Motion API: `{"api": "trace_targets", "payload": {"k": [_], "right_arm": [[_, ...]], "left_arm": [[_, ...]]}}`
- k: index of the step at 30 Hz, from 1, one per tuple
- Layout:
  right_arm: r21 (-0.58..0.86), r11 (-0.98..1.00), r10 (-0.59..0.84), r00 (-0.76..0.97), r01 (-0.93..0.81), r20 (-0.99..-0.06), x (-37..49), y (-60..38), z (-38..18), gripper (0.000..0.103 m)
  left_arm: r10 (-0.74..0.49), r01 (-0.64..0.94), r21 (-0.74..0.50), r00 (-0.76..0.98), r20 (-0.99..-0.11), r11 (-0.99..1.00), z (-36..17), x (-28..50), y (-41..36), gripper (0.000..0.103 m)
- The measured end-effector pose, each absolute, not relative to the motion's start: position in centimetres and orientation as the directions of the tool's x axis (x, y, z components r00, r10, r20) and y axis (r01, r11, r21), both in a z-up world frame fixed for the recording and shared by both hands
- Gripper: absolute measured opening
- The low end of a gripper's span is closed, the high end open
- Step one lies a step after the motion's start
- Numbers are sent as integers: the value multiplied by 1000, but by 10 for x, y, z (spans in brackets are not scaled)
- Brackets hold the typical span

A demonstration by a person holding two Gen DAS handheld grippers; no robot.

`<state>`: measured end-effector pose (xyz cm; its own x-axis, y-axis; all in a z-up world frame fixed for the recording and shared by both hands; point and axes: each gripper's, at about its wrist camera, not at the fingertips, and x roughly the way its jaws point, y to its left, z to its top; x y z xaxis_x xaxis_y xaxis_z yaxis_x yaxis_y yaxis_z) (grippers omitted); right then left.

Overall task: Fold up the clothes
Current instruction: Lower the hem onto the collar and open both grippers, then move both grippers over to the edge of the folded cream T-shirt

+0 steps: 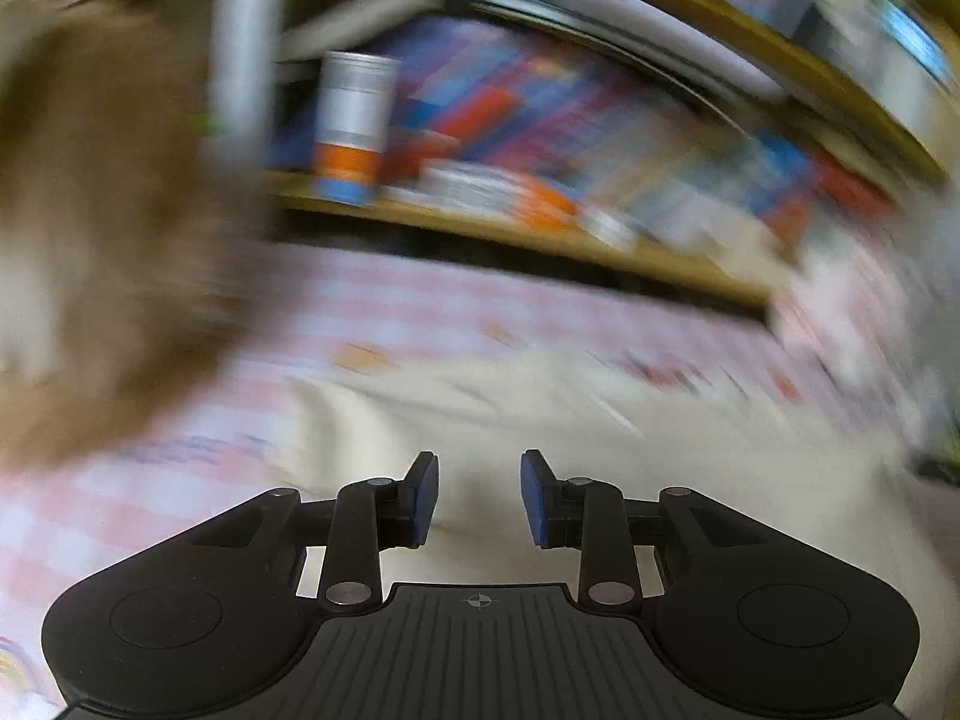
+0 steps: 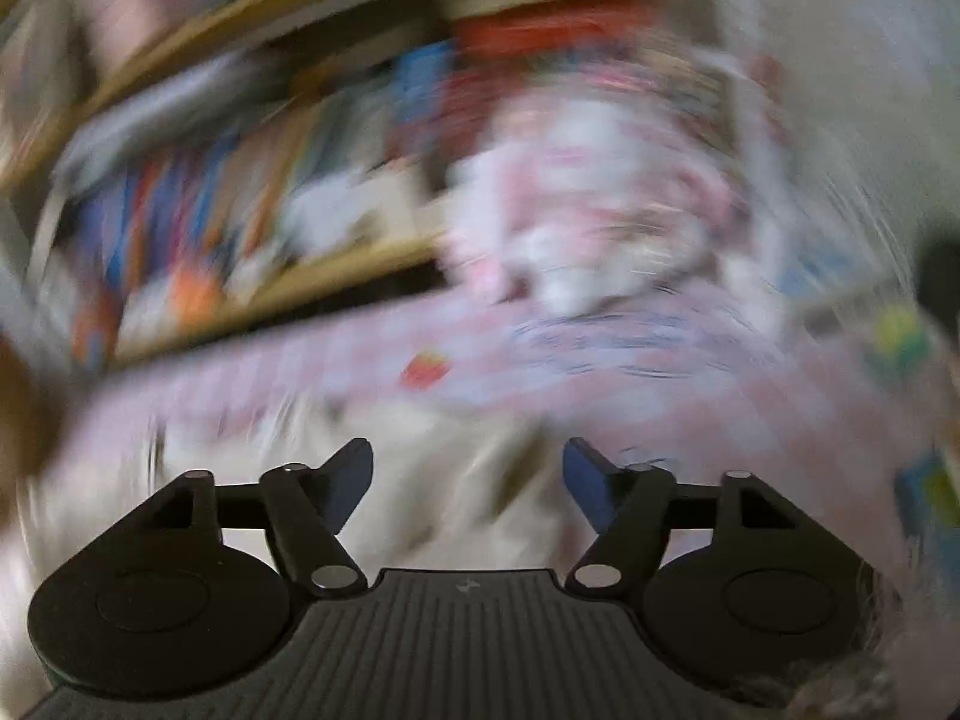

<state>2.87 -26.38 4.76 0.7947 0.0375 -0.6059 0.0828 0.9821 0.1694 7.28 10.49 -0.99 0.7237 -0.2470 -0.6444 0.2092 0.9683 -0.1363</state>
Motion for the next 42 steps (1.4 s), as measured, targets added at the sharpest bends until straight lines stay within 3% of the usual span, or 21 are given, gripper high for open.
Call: {"api": "trace_targets", "payload": {"k": [6,11,14,18,25,29,34,38,42], "right_arm": [[12,998,60,759,-68,-648,20,-204,18,74],[28,997,75,704,-78,-706,24,-202,0,74],[34,994,95,674,-103,-733,27,-202,-5,79],[34,991,112,660,-130,-742,29,-204,-5,80],[36,989,123,656,-145,-745,31,-205,-6,80],[42,987,136,651,-158,-747,31,-207,-6,80],[53,985,151,676,-164,-721,35,-210,3,78],[113,969,236,687,-220,-687,48,-211,11,77],[118,950,289,670,-288,-684,68,-197,9,77]], "left_arm": [[-307,360,-77,644,-701,930,-38,61,41,31],[-270,395,-14,600,-753,918,-52,70,18,27],[-233,412,45,599,-766,910,-54,75,7,27],[-191,368,84,648,-738,926,-41,119,1,27],[-76,82,-28,655,-752,996,-18,232,29,28],[-121,110,-61,709,-695,992,-6,205,52,29],[-230,210,-114,691,-685,971,-14,140,64,29],[-226,245,-76,672,-705,967,-35,92,59,39],[-190,226,-44,681,-707,973,-51,64,56,63]]}}
